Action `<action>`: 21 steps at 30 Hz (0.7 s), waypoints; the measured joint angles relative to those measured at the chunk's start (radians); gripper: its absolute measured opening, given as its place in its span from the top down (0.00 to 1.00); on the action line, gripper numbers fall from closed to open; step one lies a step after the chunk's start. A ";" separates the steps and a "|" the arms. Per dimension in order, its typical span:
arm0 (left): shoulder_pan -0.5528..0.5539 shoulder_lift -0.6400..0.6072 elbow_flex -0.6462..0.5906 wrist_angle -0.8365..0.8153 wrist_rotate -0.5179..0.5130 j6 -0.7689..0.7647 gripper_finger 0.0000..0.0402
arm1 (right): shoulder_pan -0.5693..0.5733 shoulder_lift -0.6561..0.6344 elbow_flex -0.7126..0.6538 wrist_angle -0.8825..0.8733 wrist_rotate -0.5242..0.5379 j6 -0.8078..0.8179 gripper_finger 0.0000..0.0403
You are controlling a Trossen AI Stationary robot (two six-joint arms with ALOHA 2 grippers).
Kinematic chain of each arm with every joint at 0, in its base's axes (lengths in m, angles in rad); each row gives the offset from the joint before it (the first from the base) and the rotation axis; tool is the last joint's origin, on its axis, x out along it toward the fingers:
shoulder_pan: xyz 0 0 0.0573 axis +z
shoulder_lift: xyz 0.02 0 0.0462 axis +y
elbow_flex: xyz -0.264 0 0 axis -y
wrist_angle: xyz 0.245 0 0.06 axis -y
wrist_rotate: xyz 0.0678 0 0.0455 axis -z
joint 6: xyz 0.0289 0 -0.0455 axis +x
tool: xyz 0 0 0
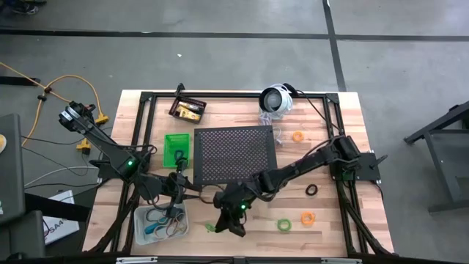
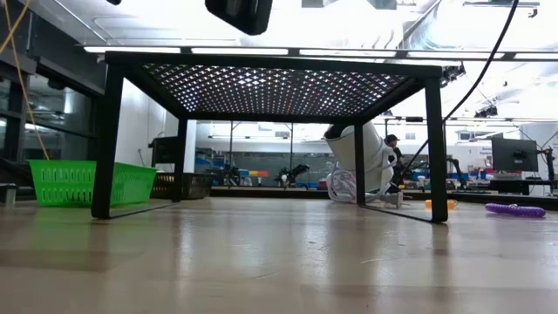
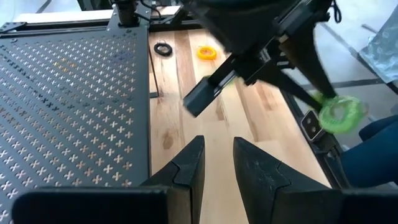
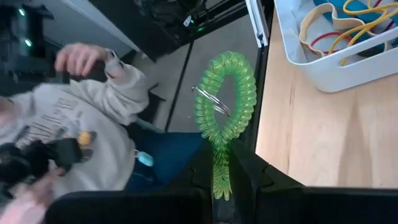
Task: Pick & Place Office Desk Supplies
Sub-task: Put the left green spring keychain into the green bin
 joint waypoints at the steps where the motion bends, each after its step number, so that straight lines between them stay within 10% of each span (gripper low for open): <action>1: 0.000 0.000 0.000 0.007 0.000 0.000 0.80 | -0.005 0.000 0.000 0.005 -0.010 0.009 0.96; 21: -0.001 0.000 0.000 0.023 0.194 0.245 0.80 | -0.025 0.000 0.000 0.018 -0.037 0.037 0.96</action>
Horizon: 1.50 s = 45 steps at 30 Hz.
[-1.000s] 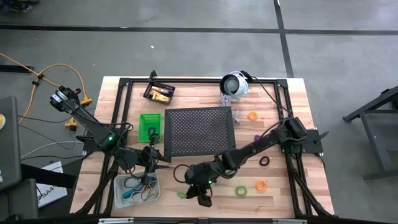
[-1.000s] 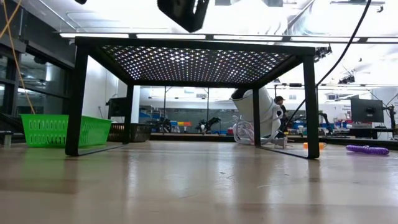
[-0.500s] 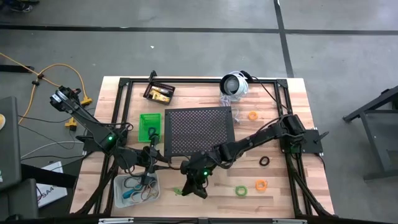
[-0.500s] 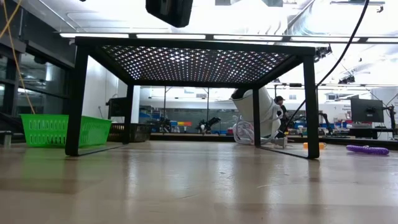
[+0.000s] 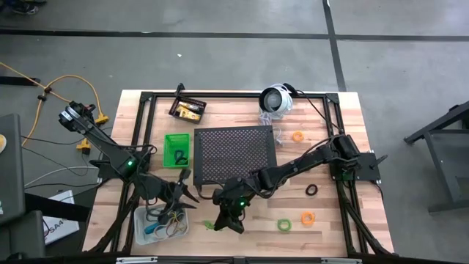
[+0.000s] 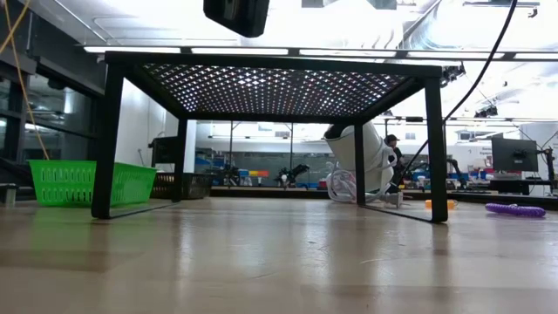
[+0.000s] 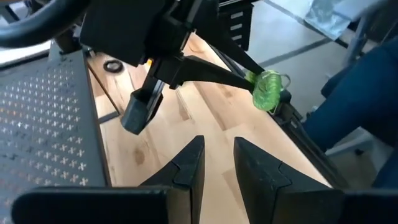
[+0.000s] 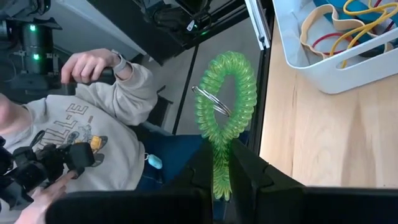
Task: Pick & Place Office Desk Supplies
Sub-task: Put the left green spring keychain into the green bin
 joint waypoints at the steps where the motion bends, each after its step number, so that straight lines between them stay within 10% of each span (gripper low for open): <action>1: 0.000 0.000 0.000 0.000 0.000 0.013 0.80 | 0.000 0.000 0.000 0.000 0.000 0.000 0.96; 45: 0.000 0.000 0.000 0.108 0.073 0.256 0.60 | -0.059 -0.001 0.000 0.112 -0.044 0.048 0.96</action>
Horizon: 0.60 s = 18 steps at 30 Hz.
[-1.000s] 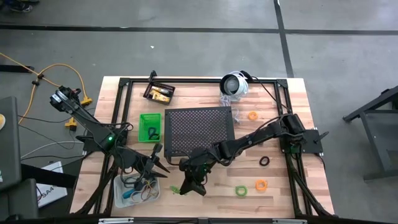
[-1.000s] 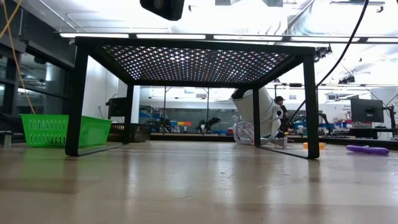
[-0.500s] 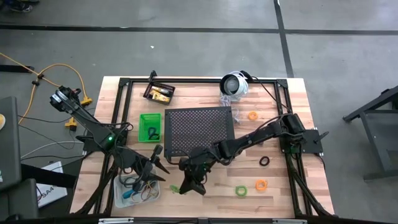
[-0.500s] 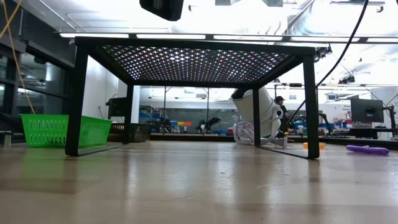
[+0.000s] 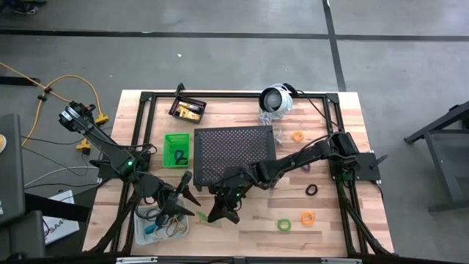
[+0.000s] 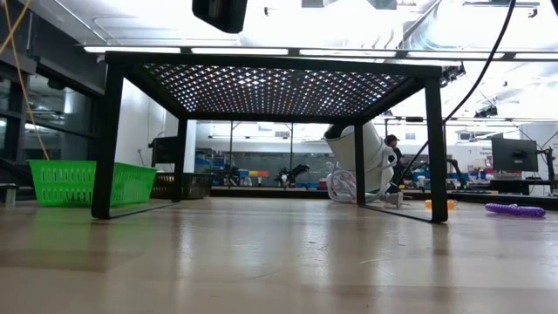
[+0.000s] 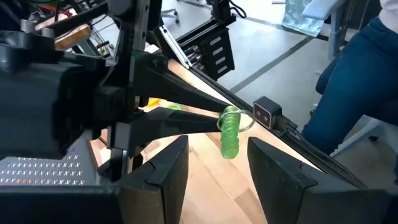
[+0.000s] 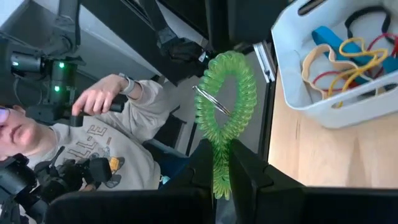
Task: Pick & Place Office Desk Supplies
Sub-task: Put the left green spring keychain into the green bin
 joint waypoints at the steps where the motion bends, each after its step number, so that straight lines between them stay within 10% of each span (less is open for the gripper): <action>1: 0.000 0.000 0.000 0.000 0.000 0.000 0.60 | -0.002 0.000 0.000 0.002 -0.001 0.000 0.96; 18: 0.000 0.000 0.000 0.004 -0.001 0.000 0.60 | -0.042 0.000 0.000 0.068 -0.017 -0.003 0.96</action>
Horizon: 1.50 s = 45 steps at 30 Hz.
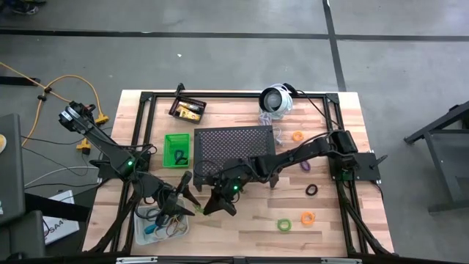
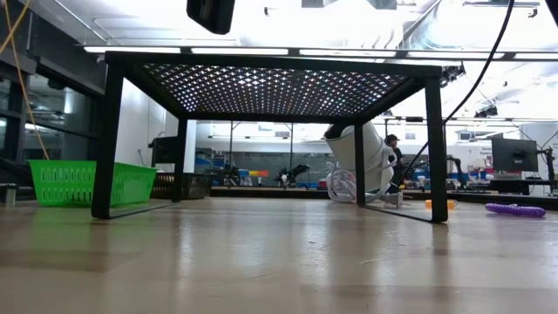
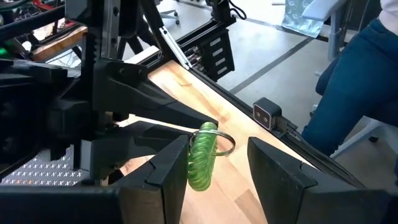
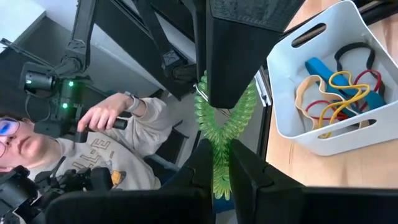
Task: Pick & Place Office Desk Supplies
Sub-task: Put the left green spring keychain into the green bin
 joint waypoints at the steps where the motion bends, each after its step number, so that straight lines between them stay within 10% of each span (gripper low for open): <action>1: 0.000 0.000 0.000 0.000 -0.002 0.000 0.60 | -0.003 0.000 0.000 0.000 -0.003 0.000 0.96; 19: 0.043 0.000 0.000 0.003 -0.014 -0.029 0.62 | -0.004 0.000 0.000 0.021 -0.017 0.000 0.96; 45: 0.043 0.000 0.000 0.003 -0.004 -0.031 0.90 | -0.004 0.000 0.000 0.021 -0.017 0.002 0.96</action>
